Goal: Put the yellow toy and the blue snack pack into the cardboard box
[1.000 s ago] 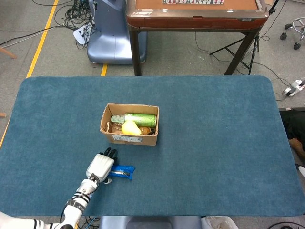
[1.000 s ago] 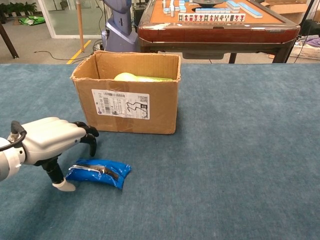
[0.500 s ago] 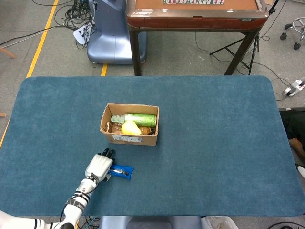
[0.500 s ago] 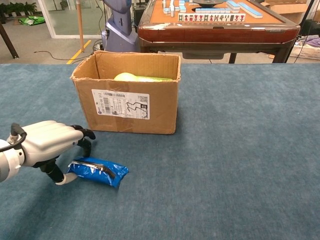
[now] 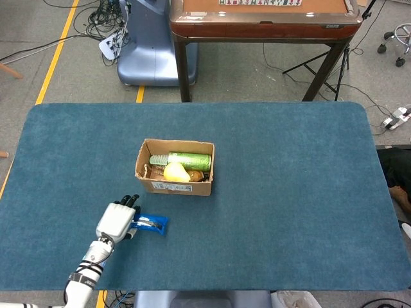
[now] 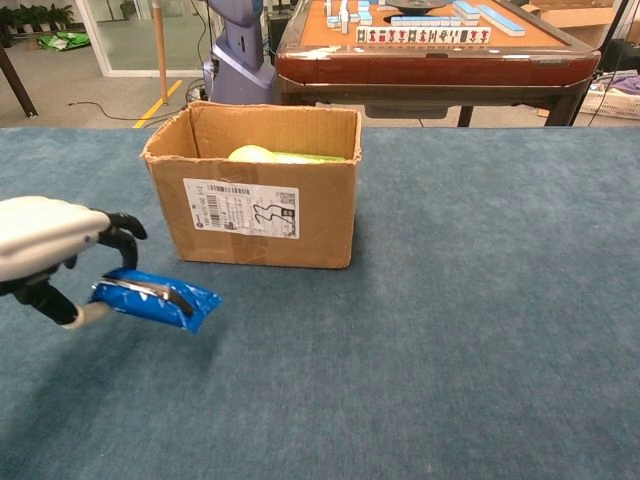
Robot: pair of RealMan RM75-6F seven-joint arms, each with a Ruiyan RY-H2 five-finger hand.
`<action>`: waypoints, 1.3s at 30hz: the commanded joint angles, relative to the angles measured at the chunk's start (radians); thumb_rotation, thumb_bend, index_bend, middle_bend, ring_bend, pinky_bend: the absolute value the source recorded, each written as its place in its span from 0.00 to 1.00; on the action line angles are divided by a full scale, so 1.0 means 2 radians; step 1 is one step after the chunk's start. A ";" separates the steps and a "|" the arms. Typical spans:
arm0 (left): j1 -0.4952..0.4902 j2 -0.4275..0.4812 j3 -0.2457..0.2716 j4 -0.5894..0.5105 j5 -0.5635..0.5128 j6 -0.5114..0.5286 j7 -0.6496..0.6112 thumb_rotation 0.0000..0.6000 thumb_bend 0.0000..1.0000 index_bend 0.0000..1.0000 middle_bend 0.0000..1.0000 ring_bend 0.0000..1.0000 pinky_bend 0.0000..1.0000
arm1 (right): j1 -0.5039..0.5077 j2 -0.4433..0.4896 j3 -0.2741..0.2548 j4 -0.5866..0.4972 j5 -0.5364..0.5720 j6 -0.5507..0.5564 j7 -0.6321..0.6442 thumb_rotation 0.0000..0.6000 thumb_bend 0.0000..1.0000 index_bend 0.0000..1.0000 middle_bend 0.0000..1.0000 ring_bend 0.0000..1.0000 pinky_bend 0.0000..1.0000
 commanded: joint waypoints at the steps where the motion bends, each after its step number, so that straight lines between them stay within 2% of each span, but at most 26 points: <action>1: 0.015 0.043 -0.001 -0.037 0.008 0.018 -0.017 1.00 0.51 0.64 0.14 0.16 0.39 | 0.000 0.000 0.000 0.000 0.000 -0.001 -0.001 1.00 0.09 0.46 0.41 0.31 0.48; 8: 0.026 0.105 -0.027 -0.074 0.000 0.041 -0.036 1.00 0.51 0.61 0.14 0.16 0.39 | 0.004 -0.001 0.000 -0.002 0.003 -0.008 -0.007 1.00 0.09 0.46 0.41 0.30 0.48; 14: 0.020 0.143 -0.079 -0.087 -0.031 0.054 -0.057 1.00 0.51 0.60 0.14 0.17 0.40 | 0.006 -0.001 0.000 -0.004 0.005 -0.012 -0.012 1.00 0.09 0.46 0.41 0.30 0.48; 18: 0.004 0.149 -0.127 -0.093 -0.057 0.057 -0.073 1.00 0.51 0.60 0.14 0.20 0.42 | 0.009 -0.001 0.000 -0.005 0.006 -0.018 -0.016 1.00 0.09 0.46 0.41 0.31 0.48; 25: -0.039 0.128 -0.167 -0.087 -0.087 0.048 -0.046 1.00 0.51 0.60 0.15 0.20 0.44 | 0.013 -0.002 -0.001 -0.007 0.007 -0.025 -0.024 1.00 0.09 0.46 0.41 0.30 0.48; 29: -0.073 0.099 -0.189 -0.073 -0.115 0.032 -0.038 1.00 0.51 0.58 0.15 0.20 0.44 | 0.016 -0.003 -0.002 -0.009 0.004 -0.028 -0.030 1.00 0.09 0.46 0.41 0.30 0.48; 34: -0.115 0.061 -0.198 -0.044 -0.138 0.013 -0.016 1.00 0.51 0.57 0.15 0.20 0.44 | 0.018 -0.003 -0.003 -0.010 0.004 -0.032 -0.033 1.00 0.09 0.46 0.41 0.30 0.48; 39: -0.152 0.021 -0.194 0.001 -0.169 -0.009 0.009 1.00 0.51 0.55 0.15 0.19 0.44 | 0.018 -0.002 -0.004 -0.010 0.003 -0.032 -0.031 1.00 0.09 0.46 0.41 0.30 0.48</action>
